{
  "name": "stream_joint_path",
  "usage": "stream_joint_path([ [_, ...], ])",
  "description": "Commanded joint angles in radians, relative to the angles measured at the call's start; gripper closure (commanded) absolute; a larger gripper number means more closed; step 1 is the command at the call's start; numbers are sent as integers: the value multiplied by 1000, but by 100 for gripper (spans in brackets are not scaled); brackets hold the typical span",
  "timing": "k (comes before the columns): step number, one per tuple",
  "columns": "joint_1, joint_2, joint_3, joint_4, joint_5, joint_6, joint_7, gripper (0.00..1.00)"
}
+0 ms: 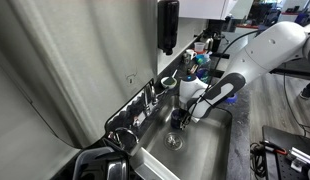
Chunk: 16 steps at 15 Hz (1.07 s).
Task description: Pick up the cup from the sink and put it on the counter
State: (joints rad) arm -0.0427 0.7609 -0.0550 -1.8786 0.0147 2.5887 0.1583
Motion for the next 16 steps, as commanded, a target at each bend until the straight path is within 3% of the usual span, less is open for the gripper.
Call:
stream_joint_path([
  [1, -14, 25, 4, 32, 22, 10, -26, 39],
  [9, -15, 24, 3, 36, 18, 10, -30, 95],
  [11, -16, 23, 4, 34, 18, 9, -32, 100],
  [12, -16, 20, 3, 32, 17, 9, -33, 96],
  [16, -15, -36, -1, -22, 11, 17, -41, 96],
])
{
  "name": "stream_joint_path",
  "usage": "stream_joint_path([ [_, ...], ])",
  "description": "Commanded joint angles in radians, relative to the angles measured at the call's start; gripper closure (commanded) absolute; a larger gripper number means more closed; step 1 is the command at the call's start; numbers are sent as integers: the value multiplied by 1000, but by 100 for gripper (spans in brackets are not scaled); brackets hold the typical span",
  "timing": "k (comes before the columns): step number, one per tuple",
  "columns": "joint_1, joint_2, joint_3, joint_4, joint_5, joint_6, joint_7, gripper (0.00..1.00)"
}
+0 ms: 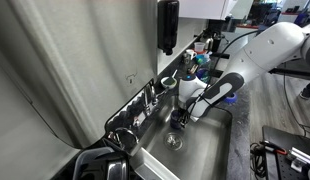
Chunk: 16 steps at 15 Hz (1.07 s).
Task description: Pick up the cup from the sink and put it on the counter
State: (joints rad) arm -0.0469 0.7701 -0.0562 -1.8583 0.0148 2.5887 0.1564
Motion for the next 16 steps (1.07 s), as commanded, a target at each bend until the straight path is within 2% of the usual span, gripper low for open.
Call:
stream_joint_path([
  [1, -11, -64, -1, -59, 9, 18, -44, 96],
  [11, 3, -366, -10, -296, -20, 11, -110, 96],
  [16, 12, -514, -17, -376, -12, -73, -68, 96],
])
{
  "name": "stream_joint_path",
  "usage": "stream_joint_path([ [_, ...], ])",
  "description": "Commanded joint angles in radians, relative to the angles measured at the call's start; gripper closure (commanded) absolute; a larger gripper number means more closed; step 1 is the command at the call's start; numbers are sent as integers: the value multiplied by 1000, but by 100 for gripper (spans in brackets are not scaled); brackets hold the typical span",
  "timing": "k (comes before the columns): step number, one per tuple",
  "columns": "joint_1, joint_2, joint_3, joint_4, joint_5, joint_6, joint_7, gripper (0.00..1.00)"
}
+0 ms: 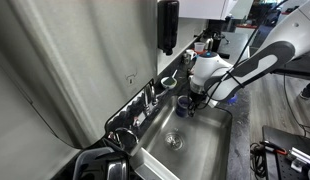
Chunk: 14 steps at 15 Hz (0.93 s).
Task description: Pick up the cup from the sink and put it on the counter
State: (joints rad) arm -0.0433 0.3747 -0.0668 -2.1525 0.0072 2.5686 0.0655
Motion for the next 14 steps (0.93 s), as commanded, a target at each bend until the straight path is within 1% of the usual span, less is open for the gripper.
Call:
stream_joint_path([
  [1, 13, -147, -11, -96, -11, -76, 43, 96],
  [3, 18, -204, -15, -129, -22, -127, 84, 96],
  [6, 22, -260, -17, -150, -31, -230, 198, 96],
  [10, 3, -279, -18, -137, 5, -341, 331, 96],
  [12, -11, -274, -31, -121, 32, -370, 383, 96],
  [14, -21, -272, -49, -114, 54, -368, 442, 96],
])
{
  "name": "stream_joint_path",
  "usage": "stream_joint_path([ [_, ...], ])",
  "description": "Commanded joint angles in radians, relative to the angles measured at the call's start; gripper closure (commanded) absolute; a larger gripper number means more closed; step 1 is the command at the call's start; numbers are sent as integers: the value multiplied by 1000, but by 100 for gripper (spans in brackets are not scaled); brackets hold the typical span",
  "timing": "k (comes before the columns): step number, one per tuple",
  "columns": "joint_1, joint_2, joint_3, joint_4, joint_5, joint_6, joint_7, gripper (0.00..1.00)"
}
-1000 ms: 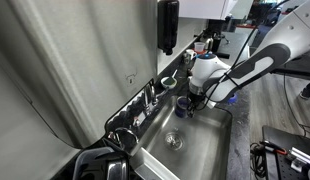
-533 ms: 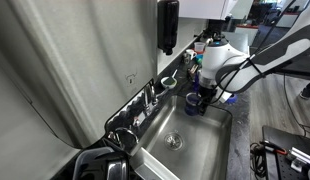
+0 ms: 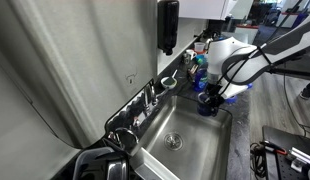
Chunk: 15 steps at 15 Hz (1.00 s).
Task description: Pick up the cup from the sink and put it on the counter
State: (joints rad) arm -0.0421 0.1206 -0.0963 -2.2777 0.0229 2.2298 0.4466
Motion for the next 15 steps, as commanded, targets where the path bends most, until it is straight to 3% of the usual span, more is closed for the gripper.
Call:
stream_joint_path([
  [1, -26, -17, -28, 13, 44, -25, 85, 96],
  [8, -47, -19, -64, 13, 53, 5, 211, 96],
  [15, -60, -5, -77, 24, 55, 6, 246, 96],
])
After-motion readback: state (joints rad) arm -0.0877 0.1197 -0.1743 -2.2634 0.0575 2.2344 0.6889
